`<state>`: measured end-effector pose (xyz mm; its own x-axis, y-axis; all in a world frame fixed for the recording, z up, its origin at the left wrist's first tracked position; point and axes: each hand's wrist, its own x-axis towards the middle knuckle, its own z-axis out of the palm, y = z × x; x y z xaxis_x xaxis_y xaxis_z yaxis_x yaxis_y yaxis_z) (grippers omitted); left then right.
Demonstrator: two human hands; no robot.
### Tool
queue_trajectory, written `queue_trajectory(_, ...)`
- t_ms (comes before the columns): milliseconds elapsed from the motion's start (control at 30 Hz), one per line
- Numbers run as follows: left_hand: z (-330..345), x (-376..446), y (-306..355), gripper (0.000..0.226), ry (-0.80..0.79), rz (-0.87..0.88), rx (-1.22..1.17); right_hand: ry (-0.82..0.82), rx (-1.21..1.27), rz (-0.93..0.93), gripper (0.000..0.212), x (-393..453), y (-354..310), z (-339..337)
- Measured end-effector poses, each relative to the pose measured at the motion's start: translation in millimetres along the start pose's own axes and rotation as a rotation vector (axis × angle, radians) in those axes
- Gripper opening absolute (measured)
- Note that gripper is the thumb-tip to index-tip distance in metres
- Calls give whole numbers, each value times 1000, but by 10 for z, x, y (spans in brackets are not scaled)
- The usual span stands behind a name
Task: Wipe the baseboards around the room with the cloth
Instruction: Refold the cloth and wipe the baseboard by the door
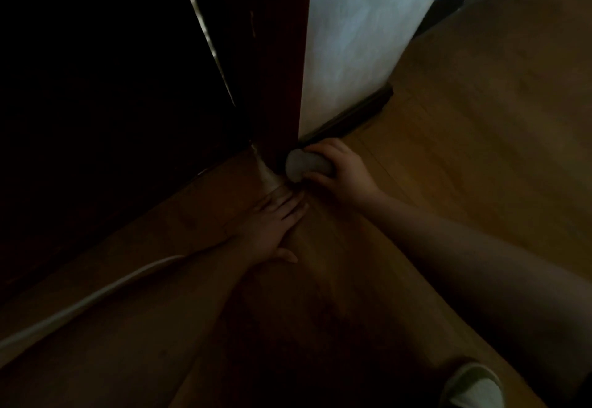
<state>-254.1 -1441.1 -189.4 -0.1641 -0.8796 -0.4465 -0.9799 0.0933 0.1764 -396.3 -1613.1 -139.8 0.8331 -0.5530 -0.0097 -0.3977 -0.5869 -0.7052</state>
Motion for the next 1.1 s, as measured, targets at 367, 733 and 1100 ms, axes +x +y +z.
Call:
queue_trajectory(367,-28,-14,4,115,-10,-15,-1,-43,-59,-111,46,46,124,-147)
queue_trajectory(733,-18,-14,-14,114,-7,-16,11,136,-82,65,45,68,487,-635)
queue_trajectory(1100,-24,-9,-5,114,-28,-24,15,333,-221,384,48,272,1031,-1387)
